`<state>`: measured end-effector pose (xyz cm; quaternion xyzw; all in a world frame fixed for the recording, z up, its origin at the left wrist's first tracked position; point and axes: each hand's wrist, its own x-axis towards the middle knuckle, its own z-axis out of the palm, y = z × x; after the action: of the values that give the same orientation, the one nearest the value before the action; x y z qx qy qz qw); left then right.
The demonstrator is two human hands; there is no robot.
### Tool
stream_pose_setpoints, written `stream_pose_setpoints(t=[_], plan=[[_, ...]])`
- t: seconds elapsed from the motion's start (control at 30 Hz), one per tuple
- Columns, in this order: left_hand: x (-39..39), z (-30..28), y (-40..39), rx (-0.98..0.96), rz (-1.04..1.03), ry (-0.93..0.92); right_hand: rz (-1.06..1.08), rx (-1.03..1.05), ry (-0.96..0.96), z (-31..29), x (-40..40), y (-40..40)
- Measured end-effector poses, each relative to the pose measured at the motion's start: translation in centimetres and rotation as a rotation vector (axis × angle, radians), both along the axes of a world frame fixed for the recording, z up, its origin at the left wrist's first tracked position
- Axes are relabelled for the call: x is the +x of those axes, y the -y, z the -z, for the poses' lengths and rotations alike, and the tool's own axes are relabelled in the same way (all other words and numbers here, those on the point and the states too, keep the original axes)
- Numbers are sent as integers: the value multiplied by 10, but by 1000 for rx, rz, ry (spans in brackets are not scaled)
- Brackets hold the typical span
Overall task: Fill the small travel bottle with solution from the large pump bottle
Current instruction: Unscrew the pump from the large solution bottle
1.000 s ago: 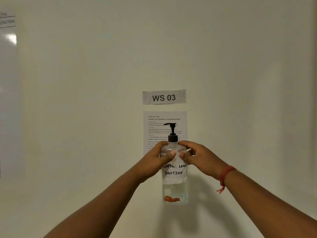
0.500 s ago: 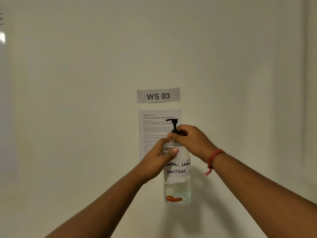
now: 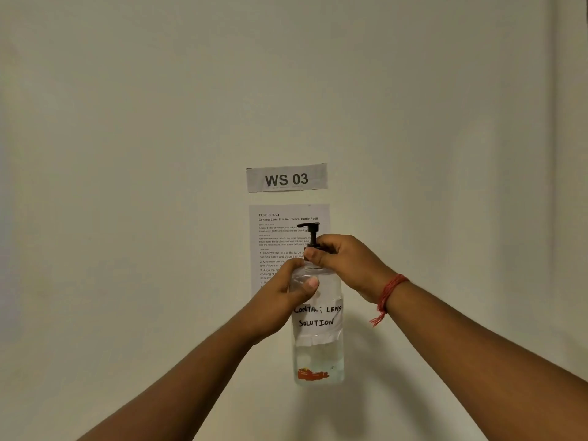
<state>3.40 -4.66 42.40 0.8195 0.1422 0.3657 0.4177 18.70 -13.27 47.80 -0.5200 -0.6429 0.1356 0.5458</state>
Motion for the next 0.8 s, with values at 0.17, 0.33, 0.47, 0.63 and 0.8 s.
stream_pose_setpoints(t=[0.17,0.33,0.47,0.63,0.8], plan=[[-3,2,-1,-8,1,-5,-117,-51,-90,1,3,1],[-3,4,1,-17,8,2,-11,47,-124,7,-1,-5],[-3,4,3,-10,2,-7,-14,82,-182,11,1,-8],[-6,5,3,-10,-6,-6,-63,81,-241,11,1,-5],[-10,4,6,11,-14,-9,-85,115,-260,13,-3,-2]])
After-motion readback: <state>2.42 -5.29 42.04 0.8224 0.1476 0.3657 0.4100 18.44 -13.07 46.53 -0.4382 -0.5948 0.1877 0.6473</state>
